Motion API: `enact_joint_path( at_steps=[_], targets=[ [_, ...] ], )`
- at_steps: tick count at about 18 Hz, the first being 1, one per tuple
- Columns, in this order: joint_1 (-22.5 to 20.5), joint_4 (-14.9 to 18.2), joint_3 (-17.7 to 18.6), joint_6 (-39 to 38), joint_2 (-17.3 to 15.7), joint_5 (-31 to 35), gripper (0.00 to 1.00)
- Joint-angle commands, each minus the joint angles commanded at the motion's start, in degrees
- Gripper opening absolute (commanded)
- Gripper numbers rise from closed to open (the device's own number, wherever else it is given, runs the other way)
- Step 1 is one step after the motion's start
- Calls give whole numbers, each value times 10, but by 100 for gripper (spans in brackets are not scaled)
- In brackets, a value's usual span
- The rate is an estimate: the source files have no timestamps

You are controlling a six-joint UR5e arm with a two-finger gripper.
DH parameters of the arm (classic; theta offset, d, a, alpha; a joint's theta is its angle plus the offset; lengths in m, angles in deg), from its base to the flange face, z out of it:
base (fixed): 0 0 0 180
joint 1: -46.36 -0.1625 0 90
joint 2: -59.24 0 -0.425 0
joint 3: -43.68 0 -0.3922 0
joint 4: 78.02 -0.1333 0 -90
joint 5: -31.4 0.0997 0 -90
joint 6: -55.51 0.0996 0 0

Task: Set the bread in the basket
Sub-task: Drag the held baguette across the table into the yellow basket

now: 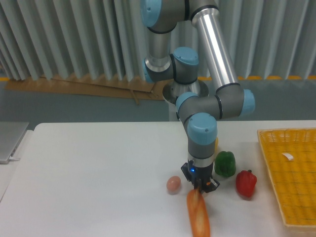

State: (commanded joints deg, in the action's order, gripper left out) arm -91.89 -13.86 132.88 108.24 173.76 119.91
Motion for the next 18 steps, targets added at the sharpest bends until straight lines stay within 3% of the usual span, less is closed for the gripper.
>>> enact_joint_path(
  at_steps=[7,11,18],
  targets=[
    [-30,1,-1,7,-27,-24,1],
    [-75,2,-1,80,-36,-36,0],
    [-94,11,-2,83,-67,-37,0]
  ],
)
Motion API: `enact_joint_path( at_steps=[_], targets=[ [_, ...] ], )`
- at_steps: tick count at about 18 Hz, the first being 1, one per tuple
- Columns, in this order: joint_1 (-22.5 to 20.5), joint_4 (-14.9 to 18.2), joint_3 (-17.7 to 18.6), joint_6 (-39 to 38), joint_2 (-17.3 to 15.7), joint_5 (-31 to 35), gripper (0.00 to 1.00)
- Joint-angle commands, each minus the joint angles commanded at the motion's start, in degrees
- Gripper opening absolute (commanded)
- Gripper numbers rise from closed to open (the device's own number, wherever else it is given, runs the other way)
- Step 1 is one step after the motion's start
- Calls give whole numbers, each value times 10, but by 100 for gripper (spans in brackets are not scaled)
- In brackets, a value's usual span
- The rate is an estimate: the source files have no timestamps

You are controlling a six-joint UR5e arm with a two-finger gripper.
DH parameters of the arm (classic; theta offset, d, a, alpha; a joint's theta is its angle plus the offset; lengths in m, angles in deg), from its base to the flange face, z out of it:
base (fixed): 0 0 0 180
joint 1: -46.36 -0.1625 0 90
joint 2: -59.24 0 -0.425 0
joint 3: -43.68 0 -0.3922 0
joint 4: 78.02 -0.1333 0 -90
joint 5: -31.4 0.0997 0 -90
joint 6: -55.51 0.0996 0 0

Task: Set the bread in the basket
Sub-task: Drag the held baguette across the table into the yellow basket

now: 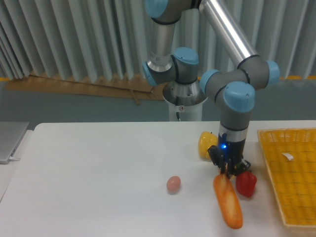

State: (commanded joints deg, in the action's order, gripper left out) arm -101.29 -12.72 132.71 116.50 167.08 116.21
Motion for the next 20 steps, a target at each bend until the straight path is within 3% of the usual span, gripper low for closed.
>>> enact_joint_path(
  at_steps=[5,9,20],
  targets=[
    [-12,0,-11,3,-14,-2,0],
    [-45,-1,-20,51,-14,-4,0],
    [-135,-1,-27,174,21,-26,0]
  ],
)
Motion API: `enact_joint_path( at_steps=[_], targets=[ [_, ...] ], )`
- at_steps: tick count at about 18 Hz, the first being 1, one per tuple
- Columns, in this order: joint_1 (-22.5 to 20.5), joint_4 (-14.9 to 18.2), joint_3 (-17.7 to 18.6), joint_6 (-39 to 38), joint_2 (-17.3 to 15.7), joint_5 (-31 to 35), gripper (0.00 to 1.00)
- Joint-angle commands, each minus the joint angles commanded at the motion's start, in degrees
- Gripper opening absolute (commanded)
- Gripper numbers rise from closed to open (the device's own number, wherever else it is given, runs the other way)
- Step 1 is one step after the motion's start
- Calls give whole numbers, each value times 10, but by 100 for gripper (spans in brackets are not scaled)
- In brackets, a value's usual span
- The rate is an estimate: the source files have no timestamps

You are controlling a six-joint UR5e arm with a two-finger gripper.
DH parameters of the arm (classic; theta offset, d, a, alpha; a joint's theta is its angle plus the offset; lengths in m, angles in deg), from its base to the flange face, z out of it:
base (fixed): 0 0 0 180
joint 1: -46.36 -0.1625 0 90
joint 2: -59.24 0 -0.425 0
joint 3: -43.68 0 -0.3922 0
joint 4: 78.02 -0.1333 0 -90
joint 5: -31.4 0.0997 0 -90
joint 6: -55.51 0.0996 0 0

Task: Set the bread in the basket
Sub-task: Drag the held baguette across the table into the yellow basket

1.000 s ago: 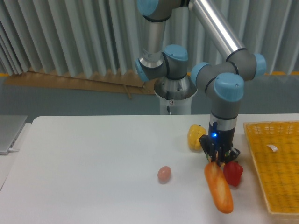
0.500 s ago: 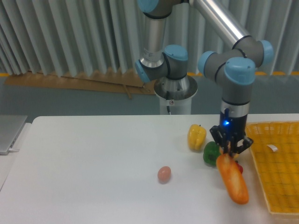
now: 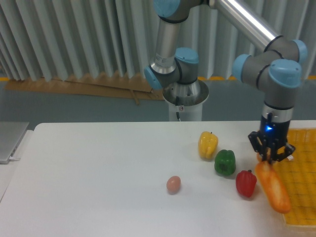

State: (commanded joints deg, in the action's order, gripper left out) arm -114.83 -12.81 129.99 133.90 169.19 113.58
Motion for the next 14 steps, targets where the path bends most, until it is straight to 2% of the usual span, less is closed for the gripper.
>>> enact_joint_path(
  at_steps=[8,14],
  targets=[
    [-56,-1,-4,84,8,0,0],
    [-77,-3,-4,122,23,-4,0]
  ],
)
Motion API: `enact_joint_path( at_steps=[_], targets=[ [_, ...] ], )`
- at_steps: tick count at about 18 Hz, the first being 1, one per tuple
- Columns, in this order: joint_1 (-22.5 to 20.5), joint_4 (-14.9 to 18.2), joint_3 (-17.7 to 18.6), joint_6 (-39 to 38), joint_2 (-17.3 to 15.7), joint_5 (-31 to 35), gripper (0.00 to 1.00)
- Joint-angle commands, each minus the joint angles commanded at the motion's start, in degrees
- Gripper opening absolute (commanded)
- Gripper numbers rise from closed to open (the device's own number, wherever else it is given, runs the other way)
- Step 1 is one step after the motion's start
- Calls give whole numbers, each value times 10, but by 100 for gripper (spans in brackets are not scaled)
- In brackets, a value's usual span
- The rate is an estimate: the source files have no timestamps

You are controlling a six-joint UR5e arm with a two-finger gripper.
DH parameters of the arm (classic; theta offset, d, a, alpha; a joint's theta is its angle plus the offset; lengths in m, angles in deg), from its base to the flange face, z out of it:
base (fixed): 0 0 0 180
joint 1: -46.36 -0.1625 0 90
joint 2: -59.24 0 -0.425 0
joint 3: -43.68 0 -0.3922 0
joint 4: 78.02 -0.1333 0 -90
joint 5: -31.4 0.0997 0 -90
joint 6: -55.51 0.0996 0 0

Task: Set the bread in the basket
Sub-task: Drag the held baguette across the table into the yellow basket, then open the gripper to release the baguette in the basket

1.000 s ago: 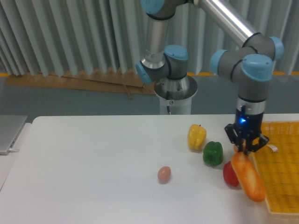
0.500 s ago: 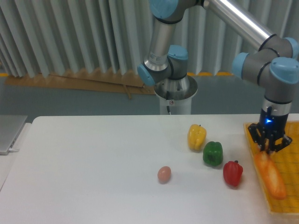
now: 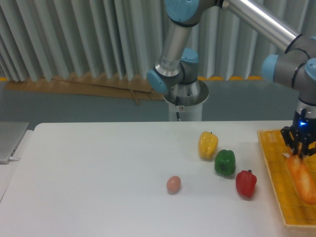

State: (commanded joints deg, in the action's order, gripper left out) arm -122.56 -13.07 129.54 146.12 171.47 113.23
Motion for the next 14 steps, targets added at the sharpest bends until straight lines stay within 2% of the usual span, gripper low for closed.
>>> enact_joint_path(
  at_steps=[11,12,13,14],
  targets=[
    [-6,-1,4,10,3,0,0],
    [-4,-1,3,10,4,0,11],
    [-3,-1,3,11,4,-1,45],
    [-2,-1,4,18,4,-6,52]
  ],
)
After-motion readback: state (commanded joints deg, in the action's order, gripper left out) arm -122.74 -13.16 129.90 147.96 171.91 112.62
